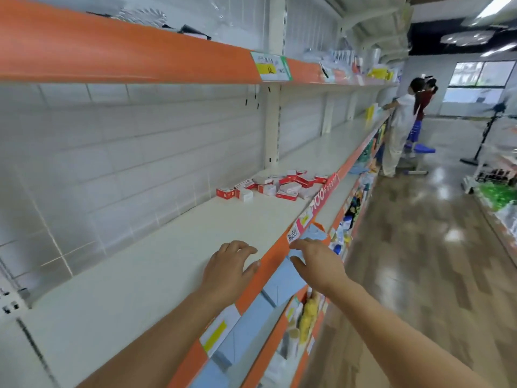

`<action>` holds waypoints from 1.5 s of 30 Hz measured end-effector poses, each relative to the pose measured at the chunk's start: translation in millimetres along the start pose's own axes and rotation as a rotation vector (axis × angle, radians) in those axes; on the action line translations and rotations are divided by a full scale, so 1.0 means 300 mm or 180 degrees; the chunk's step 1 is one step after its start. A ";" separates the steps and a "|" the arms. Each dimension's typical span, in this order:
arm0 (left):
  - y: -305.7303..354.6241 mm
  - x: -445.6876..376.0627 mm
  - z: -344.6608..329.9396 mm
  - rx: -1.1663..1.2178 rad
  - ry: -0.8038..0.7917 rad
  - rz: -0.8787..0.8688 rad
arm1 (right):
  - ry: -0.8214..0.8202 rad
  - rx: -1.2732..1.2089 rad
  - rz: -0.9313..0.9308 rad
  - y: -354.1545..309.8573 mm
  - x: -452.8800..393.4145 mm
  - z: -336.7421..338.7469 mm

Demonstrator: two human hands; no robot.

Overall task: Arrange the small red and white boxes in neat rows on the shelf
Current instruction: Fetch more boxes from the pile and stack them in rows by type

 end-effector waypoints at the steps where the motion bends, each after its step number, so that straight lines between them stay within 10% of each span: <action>1: -0.013 -0.034 -0.021 0.0000 -0.0031 0.0012 | -0.0007 -0.0005 0.0018 0.013 -0.039 -0.012; 24: -0.380 -0.589 -0.107 -0.0728 0.0263 0.1598 | -0.0779 -0.0038 0.1653 -0.081 -0.863 -0.233; 45: -0.660 -0.797 -0.176 -0.1327 -0.0674 0.1685 | -0.0617 -0.0018 0.1552 -0.233 -1.044 -0.404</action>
Point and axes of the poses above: each hand's wrist, its own x-axis away from the middle knuckle, its own z-axis out of the back of the hand, y = z × x, the point moved 10 cm from there along -x, towards the middle knuckle, and after that the axes turned 7 degrees about -z, right-handed, at the moved point
